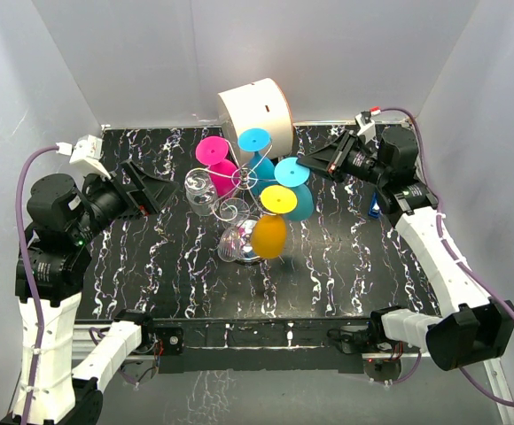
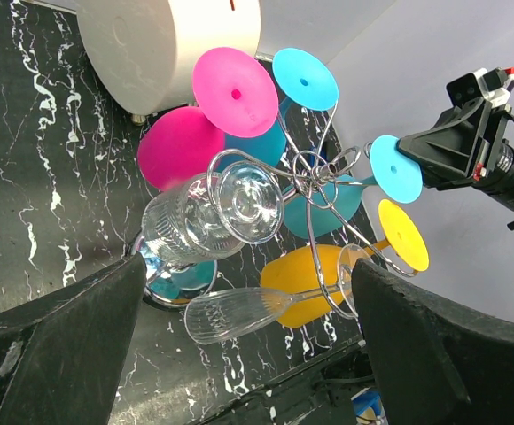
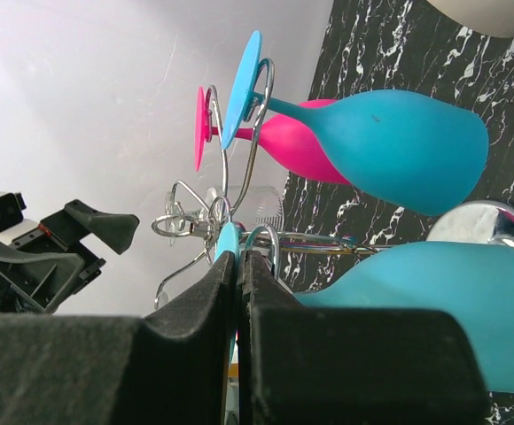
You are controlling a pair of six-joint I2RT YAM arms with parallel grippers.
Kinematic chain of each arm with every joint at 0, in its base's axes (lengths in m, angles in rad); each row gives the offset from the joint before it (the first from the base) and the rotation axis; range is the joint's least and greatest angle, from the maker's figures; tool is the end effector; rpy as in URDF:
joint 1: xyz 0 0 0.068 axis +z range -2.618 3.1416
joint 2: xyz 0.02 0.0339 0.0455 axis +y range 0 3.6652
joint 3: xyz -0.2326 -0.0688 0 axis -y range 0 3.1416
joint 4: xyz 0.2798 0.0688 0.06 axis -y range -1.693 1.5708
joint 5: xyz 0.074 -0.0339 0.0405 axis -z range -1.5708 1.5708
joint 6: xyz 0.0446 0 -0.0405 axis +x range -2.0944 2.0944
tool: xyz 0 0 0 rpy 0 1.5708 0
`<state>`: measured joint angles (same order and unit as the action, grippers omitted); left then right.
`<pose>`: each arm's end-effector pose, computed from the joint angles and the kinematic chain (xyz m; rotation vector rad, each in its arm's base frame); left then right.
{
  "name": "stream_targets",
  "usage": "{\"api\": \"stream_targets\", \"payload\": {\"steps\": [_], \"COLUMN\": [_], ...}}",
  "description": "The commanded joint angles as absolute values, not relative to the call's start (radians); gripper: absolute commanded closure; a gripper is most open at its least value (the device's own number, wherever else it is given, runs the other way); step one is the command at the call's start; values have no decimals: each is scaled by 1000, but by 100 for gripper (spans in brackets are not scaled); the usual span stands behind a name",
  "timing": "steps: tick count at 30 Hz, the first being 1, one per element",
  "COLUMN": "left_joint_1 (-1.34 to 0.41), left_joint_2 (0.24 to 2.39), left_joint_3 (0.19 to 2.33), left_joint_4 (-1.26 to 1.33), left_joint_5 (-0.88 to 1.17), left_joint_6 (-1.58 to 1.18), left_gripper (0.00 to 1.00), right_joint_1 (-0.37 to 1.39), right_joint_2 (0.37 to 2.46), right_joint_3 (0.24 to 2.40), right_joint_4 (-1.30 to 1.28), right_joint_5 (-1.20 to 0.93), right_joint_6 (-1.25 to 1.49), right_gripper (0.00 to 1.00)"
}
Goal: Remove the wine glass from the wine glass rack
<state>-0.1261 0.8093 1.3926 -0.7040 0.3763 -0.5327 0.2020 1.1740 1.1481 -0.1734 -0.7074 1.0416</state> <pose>0.1712 -0.0382 0.4721 -0.0633 1.7482 -0.8052 0.3049 0.0920 0.3594 0.2505 1.9711 1.4773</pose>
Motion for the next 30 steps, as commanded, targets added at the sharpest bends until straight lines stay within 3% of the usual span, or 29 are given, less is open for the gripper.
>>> {"api": "stream_targets", "payload": {"steps": [1,30], "left_joint_1": [-121,-121], "left_joint_2": [807,802], "left_joint_3": [1403,1426], "left_joint_4": [-685,-712], "left_joint_5": [400,387], "left_joint_6": [-537,-533], "left_gripper": [1,1], "right_joint_1": [205,262], "right_joint_2": [1184,1342], "right_joint_3": [1229,1350], "right_joint_4": [-135,-7], "right_joint_5": [-753,-710], "right_joint_6": [1007,1075], "right_gripper": [100,100]}}
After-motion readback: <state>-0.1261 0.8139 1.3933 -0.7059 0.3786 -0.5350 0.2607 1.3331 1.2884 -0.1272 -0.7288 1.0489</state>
